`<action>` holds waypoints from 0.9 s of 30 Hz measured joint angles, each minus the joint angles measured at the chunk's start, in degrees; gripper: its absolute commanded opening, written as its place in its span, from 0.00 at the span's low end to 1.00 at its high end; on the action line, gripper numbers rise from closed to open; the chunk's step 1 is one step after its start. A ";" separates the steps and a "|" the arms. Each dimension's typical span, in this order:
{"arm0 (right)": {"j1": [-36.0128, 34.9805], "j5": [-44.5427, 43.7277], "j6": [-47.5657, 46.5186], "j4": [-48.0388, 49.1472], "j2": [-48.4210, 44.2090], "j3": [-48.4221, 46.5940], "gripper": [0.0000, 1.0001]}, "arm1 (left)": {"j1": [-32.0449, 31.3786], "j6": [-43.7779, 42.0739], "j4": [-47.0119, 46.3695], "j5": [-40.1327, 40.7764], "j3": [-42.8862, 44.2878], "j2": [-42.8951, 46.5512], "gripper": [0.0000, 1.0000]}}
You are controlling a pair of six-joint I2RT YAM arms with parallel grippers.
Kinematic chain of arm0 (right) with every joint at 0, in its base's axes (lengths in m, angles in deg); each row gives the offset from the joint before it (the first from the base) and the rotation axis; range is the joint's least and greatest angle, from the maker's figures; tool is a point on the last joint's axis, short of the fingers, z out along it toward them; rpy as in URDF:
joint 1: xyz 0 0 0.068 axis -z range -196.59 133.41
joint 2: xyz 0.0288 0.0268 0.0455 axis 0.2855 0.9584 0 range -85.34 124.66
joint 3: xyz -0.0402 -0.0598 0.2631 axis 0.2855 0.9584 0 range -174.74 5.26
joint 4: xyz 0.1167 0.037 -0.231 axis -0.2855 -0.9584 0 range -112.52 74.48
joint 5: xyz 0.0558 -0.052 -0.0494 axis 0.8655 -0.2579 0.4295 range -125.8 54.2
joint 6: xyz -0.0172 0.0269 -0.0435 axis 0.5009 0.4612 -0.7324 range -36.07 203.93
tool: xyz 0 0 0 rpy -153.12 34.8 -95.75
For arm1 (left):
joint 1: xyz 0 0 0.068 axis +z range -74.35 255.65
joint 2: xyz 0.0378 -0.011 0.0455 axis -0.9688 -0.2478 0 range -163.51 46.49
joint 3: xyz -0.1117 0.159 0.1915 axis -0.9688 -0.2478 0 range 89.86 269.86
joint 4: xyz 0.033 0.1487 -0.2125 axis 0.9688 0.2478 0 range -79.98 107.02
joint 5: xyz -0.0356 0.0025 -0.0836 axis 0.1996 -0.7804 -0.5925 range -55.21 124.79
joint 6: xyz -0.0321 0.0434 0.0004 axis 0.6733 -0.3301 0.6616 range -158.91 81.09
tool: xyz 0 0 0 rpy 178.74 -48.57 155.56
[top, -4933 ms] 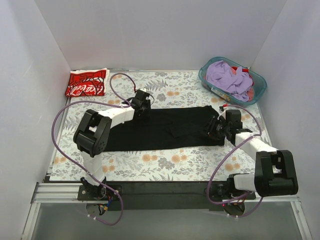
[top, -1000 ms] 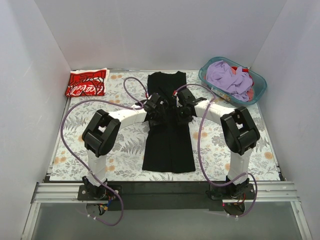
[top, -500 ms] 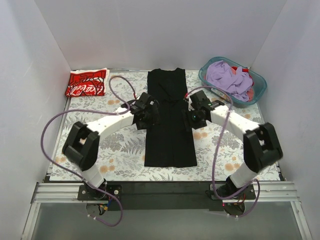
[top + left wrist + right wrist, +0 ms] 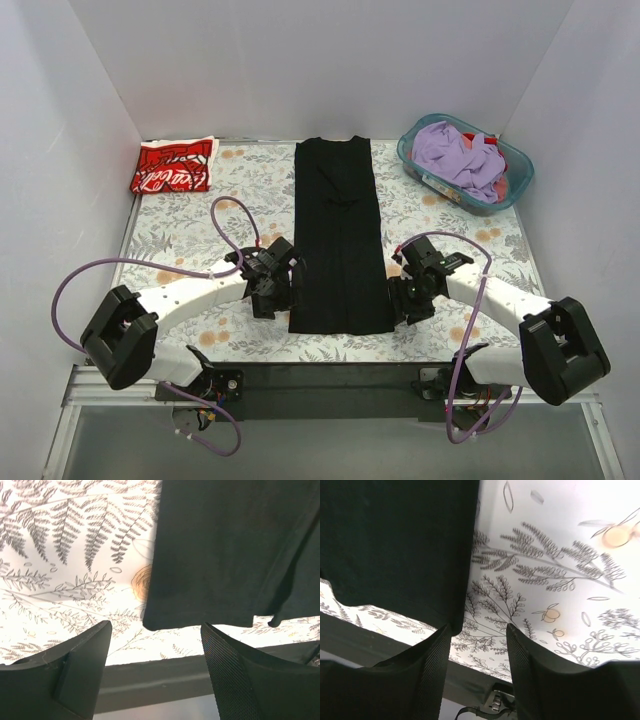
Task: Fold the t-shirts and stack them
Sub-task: Fold the tshirt
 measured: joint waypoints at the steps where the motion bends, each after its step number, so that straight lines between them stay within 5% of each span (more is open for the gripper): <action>1: 0.00 0.66 0.22 0.24 0.04 0.81 0.53 | -0.02 0.24 0.52 -0.17 -0.04 -0.11 0.71; 19: -0.55 6.34 2.43 6.32 2.84 2.08 0.41 | -0.28 0.92 -0.22 -3.45 -0.02 -3.63 0.67; 27: -1.49 7.34 2.97 7.32 4.72 2.10 0.04 | -0.28 1.29 -1.60 -5.49 -0.04 -5.31 0.67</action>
